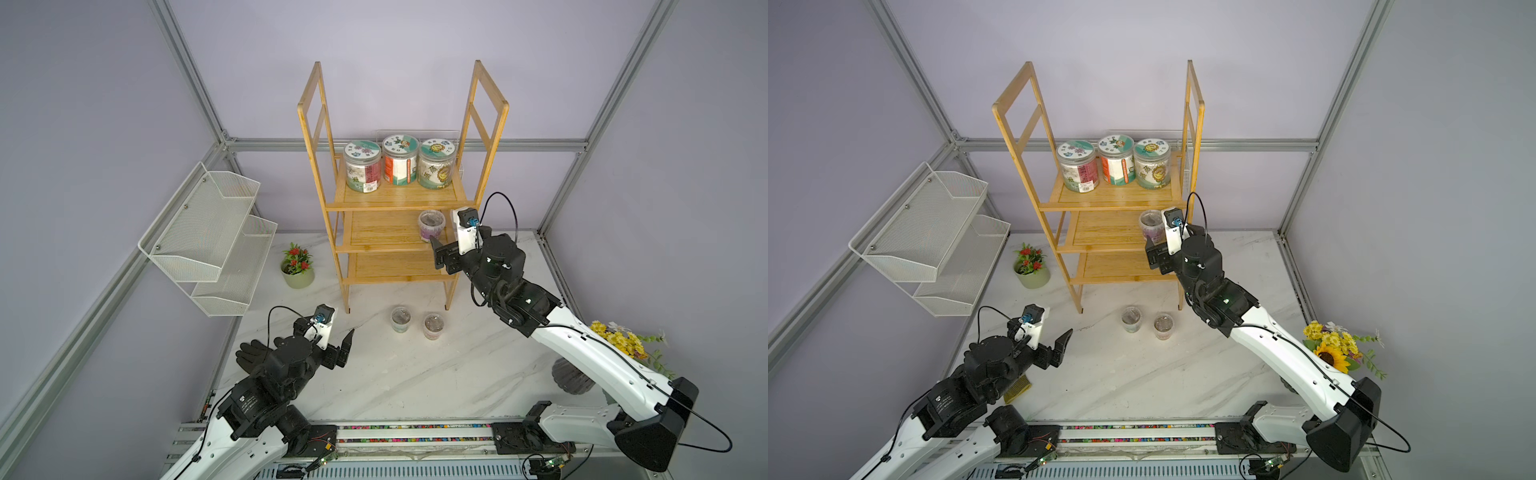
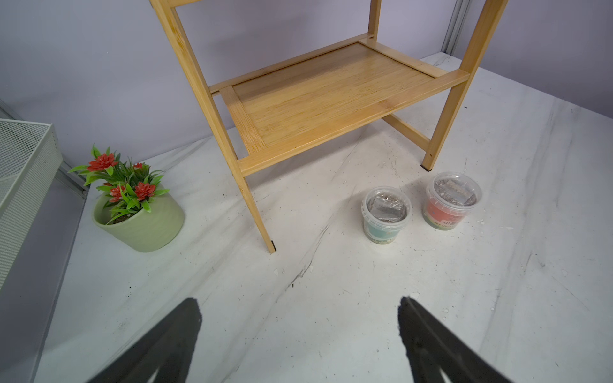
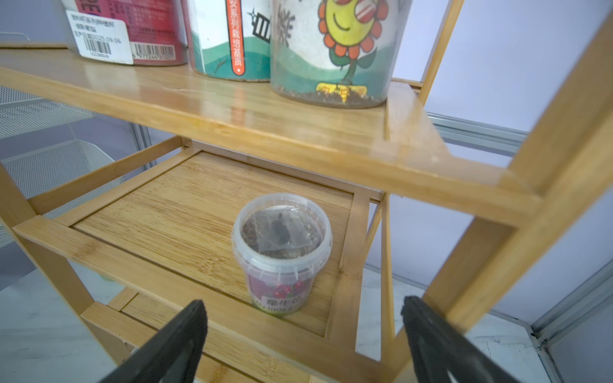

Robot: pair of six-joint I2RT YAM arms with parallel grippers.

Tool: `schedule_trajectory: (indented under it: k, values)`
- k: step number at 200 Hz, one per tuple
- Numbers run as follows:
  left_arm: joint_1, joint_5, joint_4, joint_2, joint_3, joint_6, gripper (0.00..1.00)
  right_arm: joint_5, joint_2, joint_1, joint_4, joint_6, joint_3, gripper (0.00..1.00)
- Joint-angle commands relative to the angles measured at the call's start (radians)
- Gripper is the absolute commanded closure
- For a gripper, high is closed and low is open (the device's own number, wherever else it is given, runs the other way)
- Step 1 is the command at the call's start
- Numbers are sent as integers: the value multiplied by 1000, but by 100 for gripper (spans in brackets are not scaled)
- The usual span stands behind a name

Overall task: Place the seed container on the shelf
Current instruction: Place the seed jar on the shelf.

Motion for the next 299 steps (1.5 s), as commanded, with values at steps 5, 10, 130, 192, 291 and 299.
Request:
schedule_trajectory:
  k: [5, 10, 130, 192, 291, 299]
  values:
    - [-1, 8, 21, -2, 43, 16, 11, 92, -63, 81, 79, -8, -77, 17]
    - [-1, 10, 22, -1, 44, 16, 12, 104, -70, 97, 96, -6, -96, 21]
    - [-2, 8, 22, -8, 42, 16, 7, 180, -11, 136, 369, -25, -208, 53]
    - [-2, 7, 20, -14, 42, 16, 5, 168, 65, 82, 387, -32, -157, 49]
    - [-2, 9, 20, -10, 42, 16, 3, 137, 137, 19, 351, 12, -94, 45]
    - [-3, 9, 20, -10, 42, 16, 3, 138, 142, 15, 345, 13, -88, 45]
